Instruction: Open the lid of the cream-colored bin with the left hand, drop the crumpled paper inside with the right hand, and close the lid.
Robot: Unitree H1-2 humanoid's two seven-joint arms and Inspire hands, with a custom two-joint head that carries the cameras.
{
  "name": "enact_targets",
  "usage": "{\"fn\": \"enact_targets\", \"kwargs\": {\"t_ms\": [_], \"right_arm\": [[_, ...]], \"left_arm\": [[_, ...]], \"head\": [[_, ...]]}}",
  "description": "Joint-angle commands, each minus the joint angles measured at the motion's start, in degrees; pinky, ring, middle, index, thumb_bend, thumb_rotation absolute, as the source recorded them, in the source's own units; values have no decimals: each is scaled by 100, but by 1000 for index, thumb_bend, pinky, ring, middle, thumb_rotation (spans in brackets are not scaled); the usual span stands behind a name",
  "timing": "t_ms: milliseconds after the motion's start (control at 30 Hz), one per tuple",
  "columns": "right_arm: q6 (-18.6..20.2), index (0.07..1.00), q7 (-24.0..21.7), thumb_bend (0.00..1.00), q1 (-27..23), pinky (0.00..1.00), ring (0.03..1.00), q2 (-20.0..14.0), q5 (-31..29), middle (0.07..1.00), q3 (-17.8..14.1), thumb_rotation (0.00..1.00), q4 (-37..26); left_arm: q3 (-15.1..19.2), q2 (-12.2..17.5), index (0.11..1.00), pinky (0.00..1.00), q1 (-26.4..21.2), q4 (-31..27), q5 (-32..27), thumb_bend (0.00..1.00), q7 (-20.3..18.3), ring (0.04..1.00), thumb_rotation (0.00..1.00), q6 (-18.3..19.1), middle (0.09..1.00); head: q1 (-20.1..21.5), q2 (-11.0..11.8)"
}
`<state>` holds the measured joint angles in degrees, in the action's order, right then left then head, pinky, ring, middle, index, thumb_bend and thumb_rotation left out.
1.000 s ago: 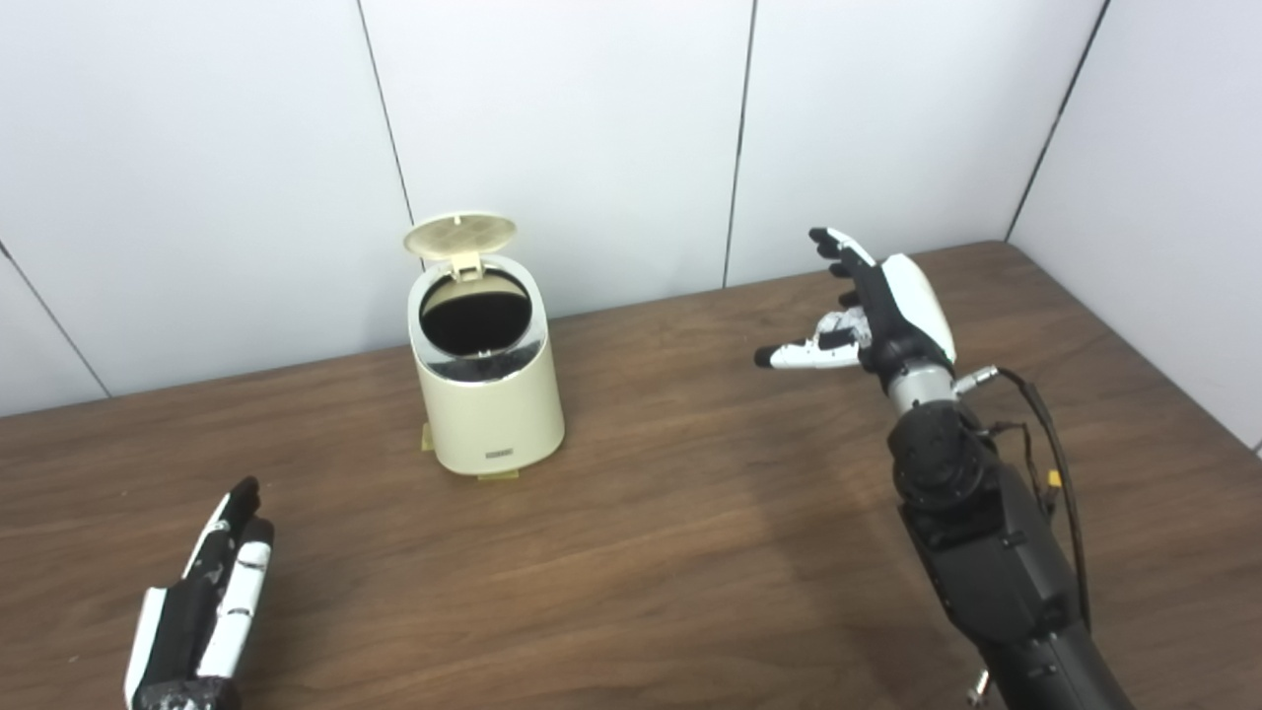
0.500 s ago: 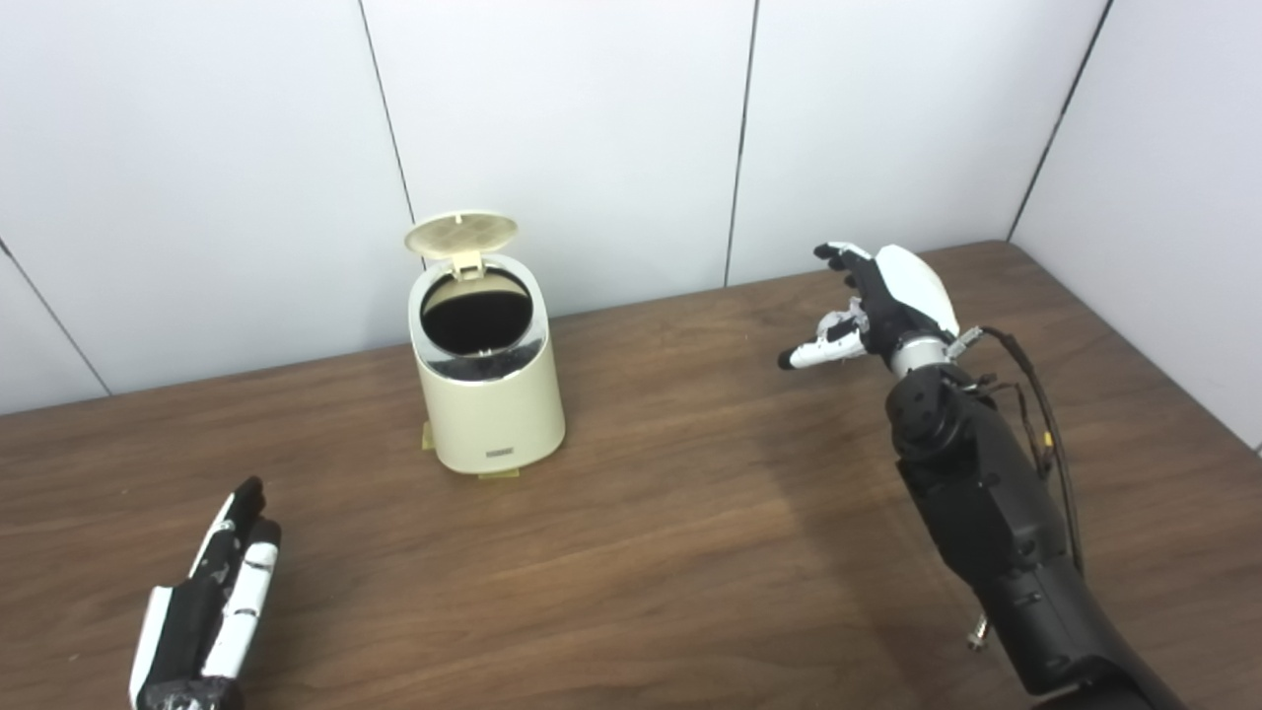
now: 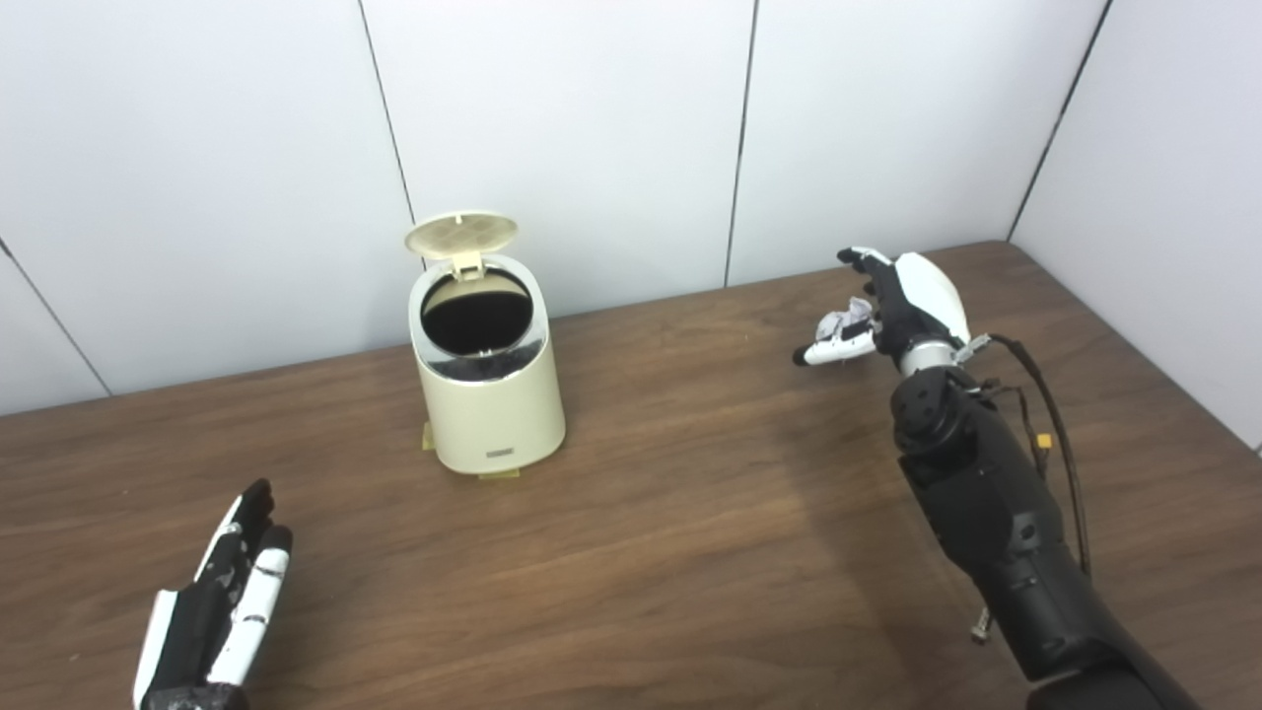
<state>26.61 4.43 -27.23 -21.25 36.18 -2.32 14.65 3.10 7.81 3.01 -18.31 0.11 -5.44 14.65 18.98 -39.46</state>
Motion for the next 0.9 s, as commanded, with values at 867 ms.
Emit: {"fn": "enact_targets", "kwargs": {"t_ms": [867], "right_arm": [[-214,733,529,941,-133,638,709,-262,-529,750,58,63,449]], "left_arm": [[76,31,972,1000,-116,-420,-171,417,15,1000,741,-30,977]], "head": [[-204,56]]}}
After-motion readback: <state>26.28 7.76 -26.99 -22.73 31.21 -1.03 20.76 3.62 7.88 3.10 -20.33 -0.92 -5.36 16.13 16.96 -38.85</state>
